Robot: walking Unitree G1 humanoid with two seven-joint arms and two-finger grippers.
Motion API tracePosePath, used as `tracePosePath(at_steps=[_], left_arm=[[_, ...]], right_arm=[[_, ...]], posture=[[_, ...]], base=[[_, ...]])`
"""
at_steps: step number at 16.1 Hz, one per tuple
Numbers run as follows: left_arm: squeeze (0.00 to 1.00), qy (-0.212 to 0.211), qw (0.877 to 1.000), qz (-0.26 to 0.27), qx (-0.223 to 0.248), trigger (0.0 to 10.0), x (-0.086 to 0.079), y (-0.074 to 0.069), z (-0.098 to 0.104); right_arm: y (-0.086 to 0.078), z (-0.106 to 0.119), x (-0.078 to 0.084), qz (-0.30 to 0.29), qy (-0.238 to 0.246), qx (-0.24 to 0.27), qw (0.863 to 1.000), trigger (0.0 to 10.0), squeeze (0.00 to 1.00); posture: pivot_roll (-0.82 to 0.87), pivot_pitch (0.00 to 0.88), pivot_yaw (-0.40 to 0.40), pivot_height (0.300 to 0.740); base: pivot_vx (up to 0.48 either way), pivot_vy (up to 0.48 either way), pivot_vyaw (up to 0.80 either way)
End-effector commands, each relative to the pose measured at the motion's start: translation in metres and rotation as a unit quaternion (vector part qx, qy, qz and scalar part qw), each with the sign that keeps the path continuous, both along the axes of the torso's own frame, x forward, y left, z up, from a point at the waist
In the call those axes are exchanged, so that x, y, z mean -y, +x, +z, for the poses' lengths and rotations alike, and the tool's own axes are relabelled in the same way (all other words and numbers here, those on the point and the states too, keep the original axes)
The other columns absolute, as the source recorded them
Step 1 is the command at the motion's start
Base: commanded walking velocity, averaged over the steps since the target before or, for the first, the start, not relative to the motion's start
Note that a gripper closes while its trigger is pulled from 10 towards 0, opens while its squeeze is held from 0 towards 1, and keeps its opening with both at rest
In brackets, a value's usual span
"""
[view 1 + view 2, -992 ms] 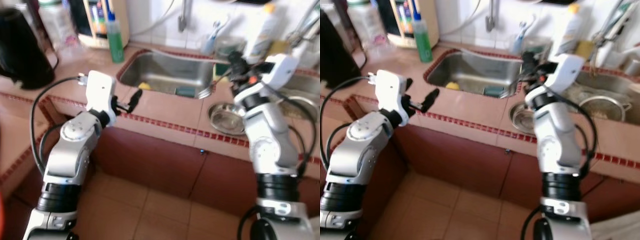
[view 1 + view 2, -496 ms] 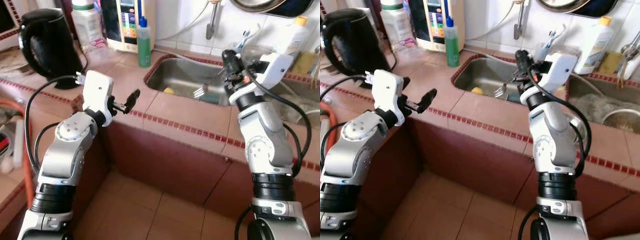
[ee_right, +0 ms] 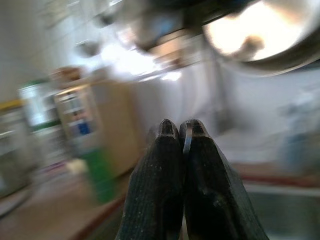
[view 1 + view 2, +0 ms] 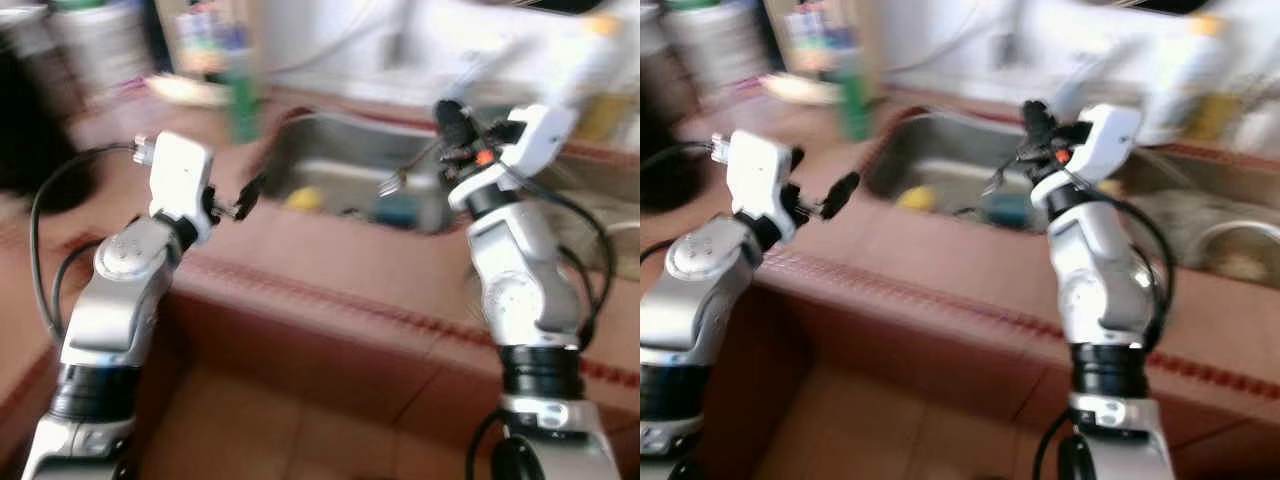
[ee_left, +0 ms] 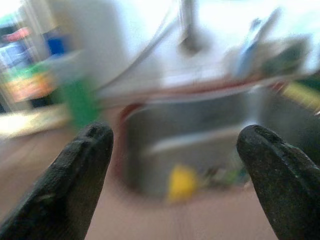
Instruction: Kitchen organization
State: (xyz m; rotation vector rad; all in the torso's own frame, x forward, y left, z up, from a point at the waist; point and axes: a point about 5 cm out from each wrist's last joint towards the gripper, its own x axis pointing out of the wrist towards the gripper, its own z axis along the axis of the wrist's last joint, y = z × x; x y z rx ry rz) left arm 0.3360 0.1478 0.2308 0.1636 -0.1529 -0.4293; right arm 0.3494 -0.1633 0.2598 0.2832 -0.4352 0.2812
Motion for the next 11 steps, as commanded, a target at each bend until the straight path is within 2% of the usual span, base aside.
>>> tracePosePath(at_steps=[1,3,9,11], left_arm=[[0.0,0.013,1.0,-0.001,0.005,10.0,-0.002,-0.002,0.001],[0.0,-0.002,1.0,0.006,-0.006,10.0,-0.001,-0.001,-0.001],[0.0,0.006,1.0,0.004,-0.017,10.0,-0.001,-0.001,-0.004],[0.0,0.013,0.999,-0.019,-0.039,10.0,0.009,-0.004,-0.006]], right_arm=[[0.0,0.005,0.0,0.002,0.008,0.009,1.0,10.0,0.0],[0.0,0.006,0.0,0.0,0.009,0.011,1.0,10.0,0.0],[0.002,0.005,0.002,-0.007,0.006,0.003,1.0,10.0,0.0],[0.004,0.001,0.006,-0.016,0.001,-0.01,1.0,10.0,0.0]], posture=[[-0.02,0.074,0.018,0.74],[-0.02,0.075,0.016,0.74],[-0.03,0.077,0.011,0.74],[-0.02,0.08,0.012,0.74]], base=[[0.39,0.0,-0.71],[0.0,0.0,-0.28],[0.0,0.0,0.0],[0.0,0.0,0.0]])
